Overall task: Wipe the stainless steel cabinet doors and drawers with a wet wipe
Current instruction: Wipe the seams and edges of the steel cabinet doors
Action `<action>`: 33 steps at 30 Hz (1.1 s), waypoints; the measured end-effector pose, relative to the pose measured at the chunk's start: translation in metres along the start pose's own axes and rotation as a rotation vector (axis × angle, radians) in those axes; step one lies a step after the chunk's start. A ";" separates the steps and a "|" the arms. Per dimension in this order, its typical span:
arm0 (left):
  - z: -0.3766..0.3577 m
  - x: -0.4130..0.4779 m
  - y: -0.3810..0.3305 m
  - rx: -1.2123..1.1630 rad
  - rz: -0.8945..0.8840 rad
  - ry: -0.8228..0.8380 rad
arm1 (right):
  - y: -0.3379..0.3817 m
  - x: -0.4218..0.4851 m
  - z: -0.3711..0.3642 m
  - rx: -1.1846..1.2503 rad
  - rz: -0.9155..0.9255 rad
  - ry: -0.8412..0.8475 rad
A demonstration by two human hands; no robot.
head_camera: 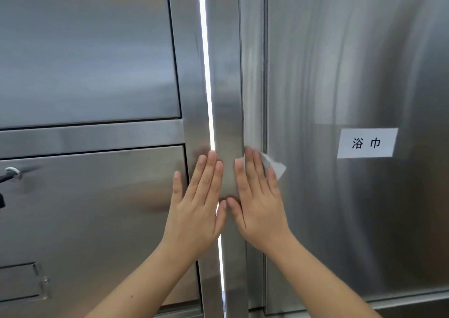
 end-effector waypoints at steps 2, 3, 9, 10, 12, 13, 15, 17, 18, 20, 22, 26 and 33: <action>0.000 -0.003 -0.001 0.007 -0.002 0.011 | 0.001 -0.012 -0.002 -0.006 -0.005 0.009; 0.000 -0.003 -0.002 0.014 -0.002 0.017 | 0.000 -0.009 -0.002 -0.016 0.003 0.016; 0.003 -0.001 -0.002 0.020 0.017 0.008 | -0.011 0.049 0.019 0.000 0.001 -0.047; 0.004 -0.001 -0.003 0.015 0.022 0.001 | -0.011 0.050 0.019 -0.008 -0.003 -0.051; 0.003 -0.003 -0.004 0.011 0.027 -0.003 | -0.009 0.038 0.012 -0.043 -0.002 -0.038; 0.002 -0.005 -0.006 0.015 0.026 0.003 | -0.007 0.026 0.008 -0.049 0.000 -0.022; 0.000 -0.011 -0.008 0.031 0.007 0.028 | -0.004 -0.004 -0.002 -0.034 0.000 0.026; -0.002 -0.018 -0.008 0.048 -0.029 0.060 | 0.000 -0.032 -0.011 -0.030 0.003 0.073; -0.003 -0.020 -0.008 0.051 -0.045 0.073 | 0.001 -0.041 -0.013 -0.033 0.005 0.092; -0.003 -0.023 -0.007 0.050 -0.061 0.088 | 0.000 -0.043 -0.013 -0.029 0.010 0.093; -0.003 -0.024 -0.008 0.041 -0.058 0.093 | -0.002 -0.028 -0.008 -0.023 0.018 0.064; -0.004 -0.024 -0.009 0.022 -0.033 0.077 | -0.007 0.000 -0.002 -0.031 0.011 0.019; -0.010 -0.038 -0.015 0.022 -0.020 0.089 | 0.002 -0.066 -0.027 0.007 -0.026 0.094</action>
Point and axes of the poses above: each hand's wrist, its own x-axis towards the middle knuckle, its own z-axis out of the back of the hand, y = z × x, the point moved 8 cm from there along x, towards the middle knuckle, and after that the axes turned 2 degrees about -z, right-handed, at the moved point
